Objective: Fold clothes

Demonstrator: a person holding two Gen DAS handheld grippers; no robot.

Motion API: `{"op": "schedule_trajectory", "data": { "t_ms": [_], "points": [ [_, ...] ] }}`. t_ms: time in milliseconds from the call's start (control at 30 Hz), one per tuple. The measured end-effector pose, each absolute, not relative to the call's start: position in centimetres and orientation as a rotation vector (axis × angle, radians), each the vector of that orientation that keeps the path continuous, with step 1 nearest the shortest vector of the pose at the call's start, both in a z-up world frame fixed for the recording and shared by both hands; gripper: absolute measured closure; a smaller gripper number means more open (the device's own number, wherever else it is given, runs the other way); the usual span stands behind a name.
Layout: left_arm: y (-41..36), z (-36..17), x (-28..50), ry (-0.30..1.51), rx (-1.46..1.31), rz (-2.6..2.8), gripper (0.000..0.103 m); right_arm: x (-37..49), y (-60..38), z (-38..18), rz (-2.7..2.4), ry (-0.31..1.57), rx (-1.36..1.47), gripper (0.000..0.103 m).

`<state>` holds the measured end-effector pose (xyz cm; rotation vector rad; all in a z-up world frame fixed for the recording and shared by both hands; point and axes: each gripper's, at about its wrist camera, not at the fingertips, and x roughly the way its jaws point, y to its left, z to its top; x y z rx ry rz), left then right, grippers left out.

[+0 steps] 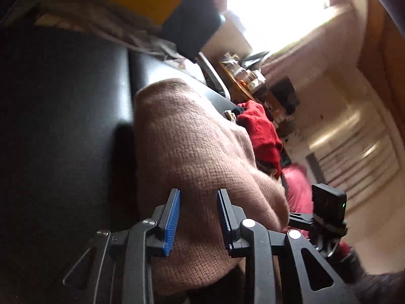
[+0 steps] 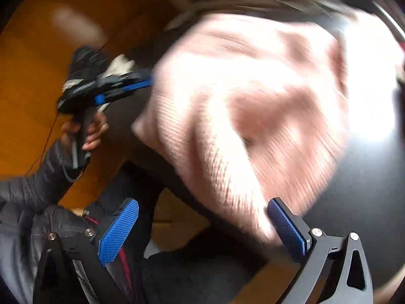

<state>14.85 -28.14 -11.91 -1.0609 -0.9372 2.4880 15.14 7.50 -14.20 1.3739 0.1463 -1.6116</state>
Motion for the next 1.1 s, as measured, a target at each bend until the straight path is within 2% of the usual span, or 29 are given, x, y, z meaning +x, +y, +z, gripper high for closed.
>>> {"op": "schedule_trajectory", "data": {
  "t_ms": [200, 333, 400, 500, 533, 567, 600, 633, 733, 833, 900, 967, 1000, 1033, 1100],
  "points": [
    [-27.7, -12.2, 16.0, -1.003, -0.97, 2.469, 0.075, 16.4, 12.0, -10.9, -1.775, -0.19, 1.233, 0.0],
    [-27.0, -12.0, 16.3, -0.988, -0.949, 2.476, 0.075, 10.8, 8.3, -9.2, -1.816, -0.367, 1.171, 0.0],
    [-26.3, -11.8, 16.4, -0.951, -0.94, 2.483, 0.075, 8.5, 6.7, -10.0, -1.851, -0.397, 1.181, 0.002],
    [-25.0, -11.5, 16.1, -0.855, -0.955, 2.502, 0.075, 5.4, 4.4, -11.9, -1.888, -0.402, 1.217, 0.019],
    [-24.7, -11.5, 16.0, -0.831, -0.962, 2.505, 0.075, 4.5, 4.2, -12.9, -1.894, -0.41, 1.24, 0.036],
    [-24.6, -11.4, 15.8, -0.815, -0.964, 2.503, 0.075, 4.2, 3.4, -13.1, -1.902, -0.377, 1.267, 0.048],
    [-24.4, -11.1, 15.8, -0.793, -0.958, 2.503, 0.075, 3.9, 2.6, -13.3, -1.909, -0.339, 1.294, 0.076],
    [-24.1, -10.8, 15.8, -0.767, -0.946, 2.509, 0.075, 3.6, 1.8, -13.4, -1.917, -0.3, 1.321, 0.09],
    [-22.4, -9.4, 15.9, -0.619, -0.882, 2.525, 0.072, 4.4, 1.4, -10.6, -1.966, -0.212, 1.24, 0.09],
    [-20.4, -9.0, 15.6, -0.468, -0.871, 2.519, 0.072, 6.1, 3.6, -6.0, -2.031, -0.241, 1.07, 0.091],
    [-19.1, -9.9, 14.7, -0.414, -0.923, 2.494, 0.072, 6.4, 5.0, -5.6, -2.092, -0.217, 1.045, 0.091],
    [-17.5, -11.5, 13.4, -0.338, -1.031, 2.452, 0.071, 5.5, 6.0, -8.2, -2.139, -0.211, 1.124, 0.092],
    [-16.6, -12.4, 12.7, -0.296, -1.089, 2.427, 0.071, 4.9, 6.4, -9.9, -2.153, -0.216, 1.174, 0.096],
    [-15.8, -13.6, 12.1, -0.247, -1.162, 2.4, 0.071, 4.2, 7.0, -12.5, -2.18, -0.201, 1.232, 0.097],
    [-15.4, -14.3, 12.1, -0.22, -1.162, 2.404, 0.071, 3.5, 8.8, -15.9, -2.183, -0.242, 1.335, 0.097]
  ]
}}
